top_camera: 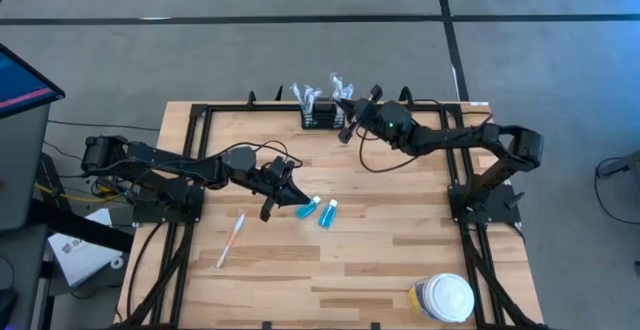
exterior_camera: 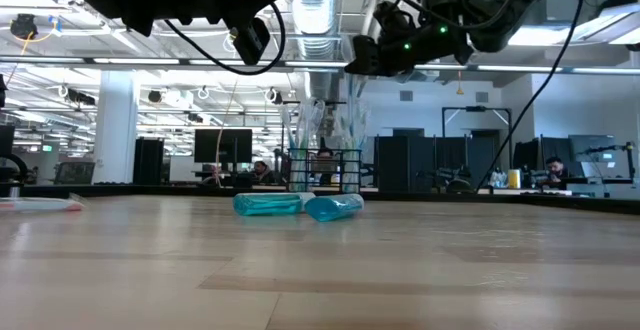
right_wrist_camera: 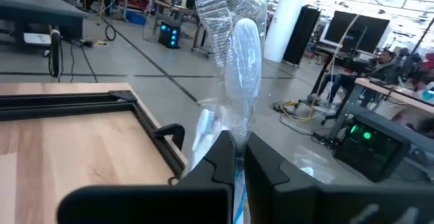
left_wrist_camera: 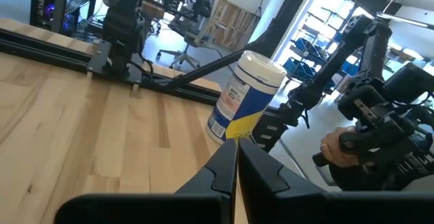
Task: Pick & Place toothbrushing station
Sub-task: Put the blue toothbrush into the black wire organizer
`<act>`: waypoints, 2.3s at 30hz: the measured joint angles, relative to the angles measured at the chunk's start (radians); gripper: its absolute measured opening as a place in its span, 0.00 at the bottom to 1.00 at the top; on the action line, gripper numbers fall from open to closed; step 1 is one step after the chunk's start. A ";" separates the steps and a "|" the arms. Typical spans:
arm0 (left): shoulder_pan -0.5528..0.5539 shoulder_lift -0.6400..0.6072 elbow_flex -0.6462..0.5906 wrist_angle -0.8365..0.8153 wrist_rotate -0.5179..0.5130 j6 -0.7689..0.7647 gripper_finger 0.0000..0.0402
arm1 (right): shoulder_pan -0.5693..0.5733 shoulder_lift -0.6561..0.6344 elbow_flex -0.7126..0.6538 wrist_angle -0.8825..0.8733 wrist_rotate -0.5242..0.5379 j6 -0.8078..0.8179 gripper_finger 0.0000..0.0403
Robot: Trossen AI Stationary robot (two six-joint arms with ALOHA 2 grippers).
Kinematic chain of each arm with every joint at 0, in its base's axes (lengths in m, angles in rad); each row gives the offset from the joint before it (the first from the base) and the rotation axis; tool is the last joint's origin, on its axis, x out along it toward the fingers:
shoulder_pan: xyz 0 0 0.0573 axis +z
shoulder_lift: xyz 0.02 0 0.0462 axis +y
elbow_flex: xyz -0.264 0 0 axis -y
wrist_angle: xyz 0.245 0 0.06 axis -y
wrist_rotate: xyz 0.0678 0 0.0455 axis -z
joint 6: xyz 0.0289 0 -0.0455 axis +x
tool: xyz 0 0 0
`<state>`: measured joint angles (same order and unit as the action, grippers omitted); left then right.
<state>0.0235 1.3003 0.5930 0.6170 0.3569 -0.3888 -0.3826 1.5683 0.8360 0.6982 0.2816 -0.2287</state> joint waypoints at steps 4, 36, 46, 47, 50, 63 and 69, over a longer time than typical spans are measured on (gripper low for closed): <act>0.000 0.000 0.000 0.000 0.000 0.000 0.02 | -0.028 0.006 0.000 0.003 -0.046 0.033 0.00; 0.000 0.000 0.000 0.000 -0.013 0.022 0.02 | -0.052 0.024 0.000 0.125 -0.076 0.073 0.01; 0.000 0.000 0.000 0.000 -0.013 0.022 0.02 | -0.065 0.024 0.000 0.147 -0.076 0.097 0.01; 0.000 0.000 0.000 0.000 -0.013 0.022 0.02 | -0.065 0.024 0.000 0.132 -0.076 0.097 0.01; 0.000 0.000 0.000 0.000 -0.013 0.022 0.02 | -0.064 0.024 0.000 0.085 -0.075 0.098 0.01; 0.000 0.000 0.000 0.000 -0.013 0.026 0.02 | -0.097 0.024 0.000 0.064 -0.075 0.116 0.01; 0.000 0.000 0.000 0.000 -0.013 0.026 0.02 | -0.100 0.080 -0.002 0.078 -0.075 0.134 0.01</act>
<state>0.0238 1.3003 0.5930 0.6167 0.3439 -0.3626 -0.4830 1.6480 0.8341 0.7758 0.2066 -0.0950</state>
